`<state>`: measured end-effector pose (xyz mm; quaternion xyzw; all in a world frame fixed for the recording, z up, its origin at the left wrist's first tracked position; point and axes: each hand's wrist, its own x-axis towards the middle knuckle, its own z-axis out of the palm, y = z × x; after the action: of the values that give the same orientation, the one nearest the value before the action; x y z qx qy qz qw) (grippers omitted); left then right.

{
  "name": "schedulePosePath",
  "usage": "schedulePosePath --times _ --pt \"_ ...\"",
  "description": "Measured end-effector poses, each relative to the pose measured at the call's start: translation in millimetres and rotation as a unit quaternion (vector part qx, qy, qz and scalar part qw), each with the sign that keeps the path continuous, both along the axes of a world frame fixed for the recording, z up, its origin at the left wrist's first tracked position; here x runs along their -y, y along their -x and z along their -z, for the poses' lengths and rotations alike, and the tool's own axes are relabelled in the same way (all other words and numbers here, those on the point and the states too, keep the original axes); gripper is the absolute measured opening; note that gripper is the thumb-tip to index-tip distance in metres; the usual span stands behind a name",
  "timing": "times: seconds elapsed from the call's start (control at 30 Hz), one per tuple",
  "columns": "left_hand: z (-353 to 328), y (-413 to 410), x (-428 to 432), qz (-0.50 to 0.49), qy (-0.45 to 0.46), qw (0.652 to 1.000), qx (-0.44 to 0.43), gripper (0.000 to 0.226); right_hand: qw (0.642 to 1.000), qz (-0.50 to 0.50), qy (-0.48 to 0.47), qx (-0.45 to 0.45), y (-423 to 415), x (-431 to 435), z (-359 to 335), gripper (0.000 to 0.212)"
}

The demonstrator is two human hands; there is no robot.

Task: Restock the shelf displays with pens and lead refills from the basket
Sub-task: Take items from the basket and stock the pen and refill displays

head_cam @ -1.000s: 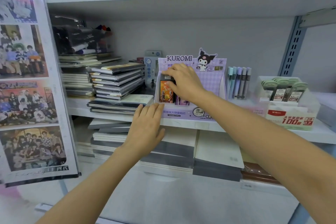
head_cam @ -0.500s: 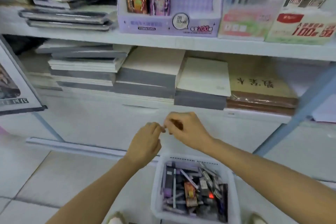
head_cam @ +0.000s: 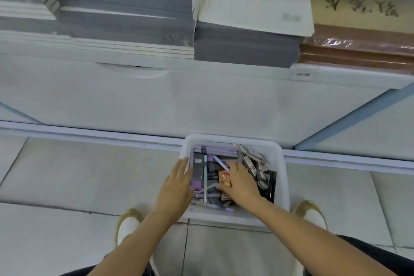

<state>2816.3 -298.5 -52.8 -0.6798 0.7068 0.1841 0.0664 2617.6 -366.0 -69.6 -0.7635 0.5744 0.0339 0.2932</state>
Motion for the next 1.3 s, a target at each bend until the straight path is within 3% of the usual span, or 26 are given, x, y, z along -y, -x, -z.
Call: schedulePosePath --times 0.17,0.27,0.33,0.37,0.4,0.47,0.5,0.57,0.63,0.73,0.83,0.93,1.13,1.3 --pt "-5 3 2 -0.030 0.029 0.998 -0.055 0.052 0.999 0.028 -0.017 0.003 -8 4 9 0.024" --pt "-11 6 8 -0.038 0.139 0.984 -0.100 0.026 0.997 0.019 -0.031 0.071 6 13 5 0.023" --pt "-14 14 15 -0.080 0.174 0.967 -0.170 0.011 0.991 0.024 -0.037 0.129 15 15 -1 0.019" --pt "-16 20 19 -0.137 0.135 0.952 -0.236 0.015 0.986 0.023 -0.040 0.159 18 14 -3 0.017" --pt "-19 27 25 -0.210 0.057 0.924 -0.314 0.025 0.982 0.017 -0.045 0.183 20 10 -6 0.018" --pt "-24 42 34 -0.327 -0.110 0.804 -0.484 0.038 0.975 -0.012 -0.067 0.210 17 0 -13 0.023" --pt "-24 48 36 -0.362 -0.138 0.748 -0.538 0.038 0.972 -0.031 -0.085 0.216 12 -4 -17 0.025" --pt "-24 53 39 -0.420 -0.111 0.687 -0.582 0.029 0.968 -0.062 -0.104 0.219 3 -7 -22 0.028" --pt "-25 45 41 -0.470 -0.058 0.657 -0.586 0.023 0.975 -0.057 -0.061 0.207 -4 2 -24 0.021" --pt "-24 23 42 -0.494 0.000 0.680 -0.542 0.019 0.988 -0.017 0.050 0.147 -10 28 -22 0.025" --pt "-21 8 35 -0.507 0.014 0.688 -0.519 0.016 0.995 -0.061 0.078 0.032 -20 49 -12 0.043" --pt "-21 3 31 -0.502 0.009 0.693 -0.518 0.016 0.989 -0.095 0.097 -0.052 -30 49 1 0.047" --pt "-20 3 33 -0.450 -0.014 0.728 -0.517 0.019 0.989 -0.083 0.105 -0.065 -33 47 6 0.035" --pt "-19 4 34 -0.446 -0.010 0.730 -0.519 0.020 0.989 -0.094 0.104 -0.040 -28 55 1 0.024"
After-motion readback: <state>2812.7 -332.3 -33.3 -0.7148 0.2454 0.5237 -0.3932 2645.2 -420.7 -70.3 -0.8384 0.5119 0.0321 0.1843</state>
